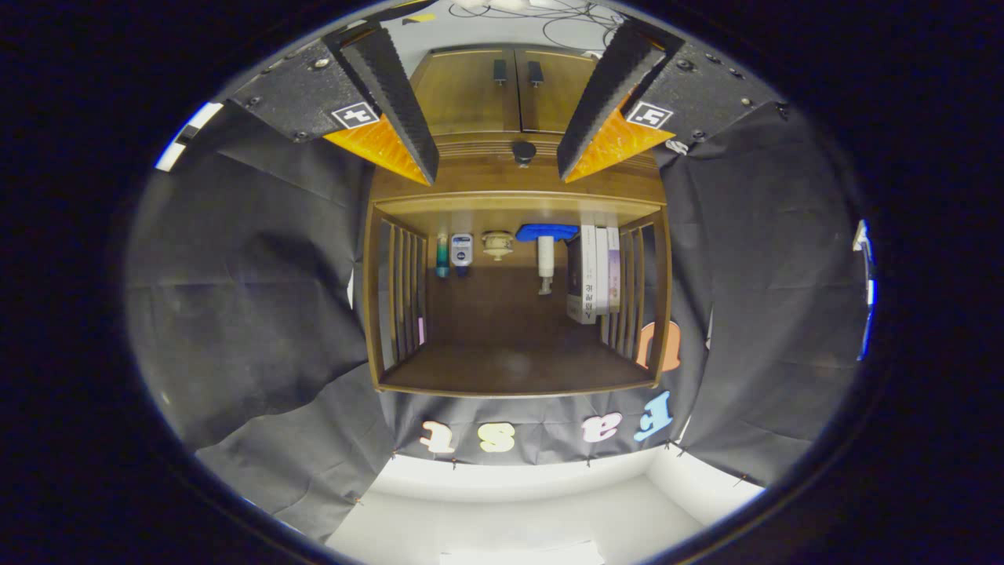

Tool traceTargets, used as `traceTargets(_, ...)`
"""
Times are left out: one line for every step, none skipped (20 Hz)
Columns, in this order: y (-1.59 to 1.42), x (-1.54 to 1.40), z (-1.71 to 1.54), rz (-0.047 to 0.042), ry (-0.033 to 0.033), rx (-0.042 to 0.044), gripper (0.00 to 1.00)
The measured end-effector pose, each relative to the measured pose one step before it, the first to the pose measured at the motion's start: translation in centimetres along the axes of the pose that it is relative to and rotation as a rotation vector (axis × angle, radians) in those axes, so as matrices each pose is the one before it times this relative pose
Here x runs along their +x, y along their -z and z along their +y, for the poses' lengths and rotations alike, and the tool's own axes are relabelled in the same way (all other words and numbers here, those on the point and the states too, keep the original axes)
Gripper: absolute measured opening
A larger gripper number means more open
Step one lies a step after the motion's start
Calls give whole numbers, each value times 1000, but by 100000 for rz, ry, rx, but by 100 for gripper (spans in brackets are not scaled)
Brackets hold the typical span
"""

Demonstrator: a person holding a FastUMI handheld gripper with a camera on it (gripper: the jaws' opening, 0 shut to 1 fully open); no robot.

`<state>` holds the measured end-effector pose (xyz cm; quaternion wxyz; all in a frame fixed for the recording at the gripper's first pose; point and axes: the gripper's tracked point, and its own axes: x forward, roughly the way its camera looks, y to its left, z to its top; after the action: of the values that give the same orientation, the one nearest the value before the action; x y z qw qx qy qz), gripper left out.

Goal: Pull open the drawer, take out the items inside it, and place them on the countertop above the cabinet.

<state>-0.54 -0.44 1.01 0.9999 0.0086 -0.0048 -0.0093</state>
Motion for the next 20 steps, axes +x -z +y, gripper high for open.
traceTargets(175, 68, 46, 470, -45, -79, 99)
traceTargets(4, 19, 30, 306, 6, 44, 99)
traceTargets(76, -67, -4, 227, 98, -7, 99)
traceTargets(-90, -12, -22, -218, -31, -13, 99)
traceTargets(-56, 53, 41, -328, 54, -77, 99)
traceTargets(-69, 127, 10, -131, -74, -128, 99)
traceTargets(-81, 269, 94, -545, -239, -168, 99)
traceTargets(129, 306, -23, 203, 92, -336, 99)
traceTargets(332, 465, 94, 329, -57, -415, 99)
traceTargets(226, 568, 129, 226, -136, -328, 99)
traceTargets(208, 561, 212, -77, -406, -344, 99)
traceTargets(168, 636, 185, -63, -161, -384, 99)
traceTargets(494, 880, 234, 517, -383, -624, 99)
traceTargets(407, 717, 275, 179, -453, -438, 99)
traceTargets(489, 976, 381, 222, -326, -646, 99)
traceTargets(593, 876, 264, 425, -163, -694, 99)
traceTargets(796, 1104, 424, 560, -688, -580, 99)
traceTargets(435, 1182, 490, -541, -1035, -681, 99)
traceTargets(692, 1215, 289, 561, -453, -1190, 99)
traceTargets(928, 1264, 283, 1006, -596, -689, 99)
